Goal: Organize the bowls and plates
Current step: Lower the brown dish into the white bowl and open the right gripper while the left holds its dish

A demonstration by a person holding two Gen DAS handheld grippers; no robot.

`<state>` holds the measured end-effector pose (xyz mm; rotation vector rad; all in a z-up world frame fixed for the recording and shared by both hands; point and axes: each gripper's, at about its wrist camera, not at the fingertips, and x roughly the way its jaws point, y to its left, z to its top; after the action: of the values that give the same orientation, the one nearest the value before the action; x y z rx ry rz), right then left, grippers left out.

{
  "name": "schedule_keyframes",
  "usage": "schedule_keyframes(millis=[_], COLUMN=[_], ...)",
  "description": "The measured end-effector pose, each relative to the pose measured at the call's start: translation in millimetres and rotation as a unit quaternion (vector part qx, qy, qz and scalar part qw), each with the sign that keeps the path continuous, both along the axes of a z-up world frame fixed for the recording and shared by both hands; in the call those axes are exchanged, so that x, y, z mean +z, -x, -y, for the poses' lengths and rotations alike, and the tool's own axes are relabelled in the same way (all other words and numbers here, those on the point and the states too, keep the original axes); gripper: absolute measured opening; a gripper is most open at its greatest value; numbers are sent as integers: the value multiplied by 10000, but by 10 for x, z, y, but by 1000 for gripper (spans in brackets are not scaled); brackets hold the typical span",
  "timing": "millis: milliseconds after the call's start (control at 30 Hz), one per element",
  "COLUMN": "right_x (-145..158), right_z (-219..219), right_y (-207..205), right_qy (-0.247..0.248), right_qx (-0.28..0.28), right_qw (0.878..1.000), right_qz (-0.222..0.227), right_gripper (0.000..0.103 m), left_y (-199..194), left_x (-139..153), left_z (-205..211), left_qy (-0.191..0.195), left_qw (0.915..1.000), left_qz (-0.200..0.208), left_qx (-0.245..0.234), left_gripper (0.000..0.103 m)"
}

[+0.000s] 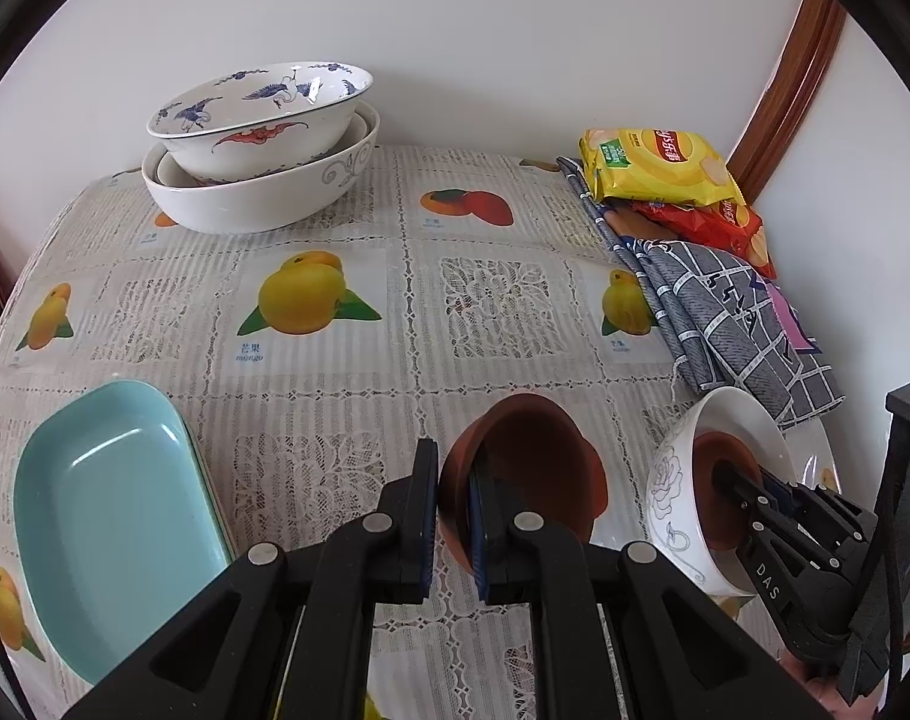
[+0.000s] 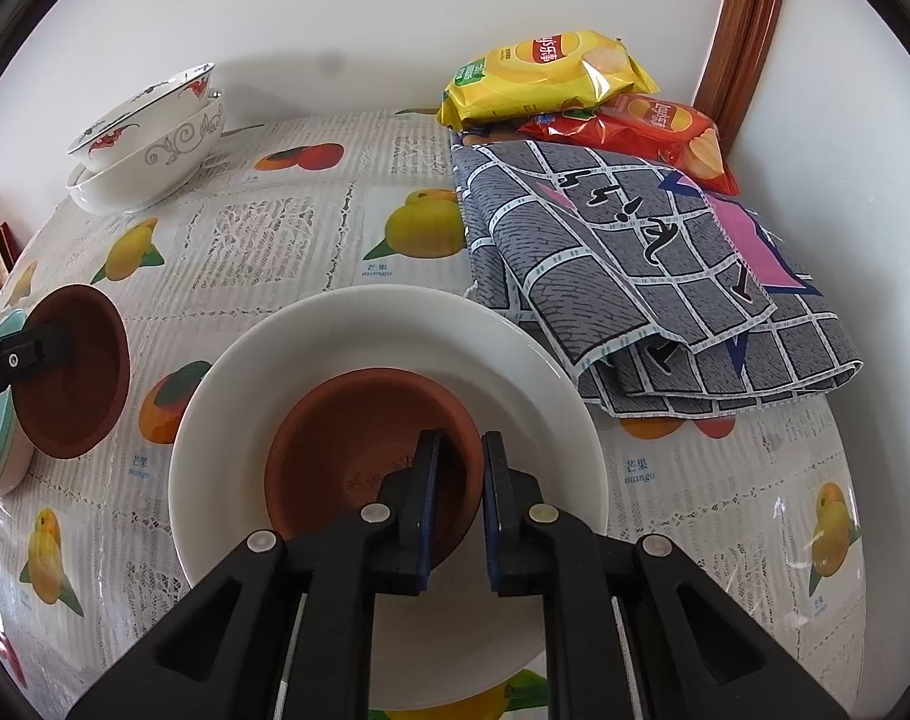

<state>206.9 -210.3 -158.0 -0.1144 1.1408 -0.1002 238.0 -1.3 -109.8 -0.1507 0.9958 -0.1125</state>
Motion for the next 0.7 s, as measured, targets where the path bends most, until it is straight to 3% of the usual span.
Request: schedule_keyframes(millis=[433,700], right_x=[22,241], right_z=[-89,15], right_y=[36,122], right_qy=[196,-110], right_qx=[140,25], right_qw=[9997,9997], right_qz=[-16,198], right_gripper=[33,33], left_y=[29,75], left_x=[61,140], left_z=[13,111], left_qy=[31,44], left_qw=[10000,9999], left_qz=[41,98], left_qx=[-42,-132], left_gripper=[10,10])
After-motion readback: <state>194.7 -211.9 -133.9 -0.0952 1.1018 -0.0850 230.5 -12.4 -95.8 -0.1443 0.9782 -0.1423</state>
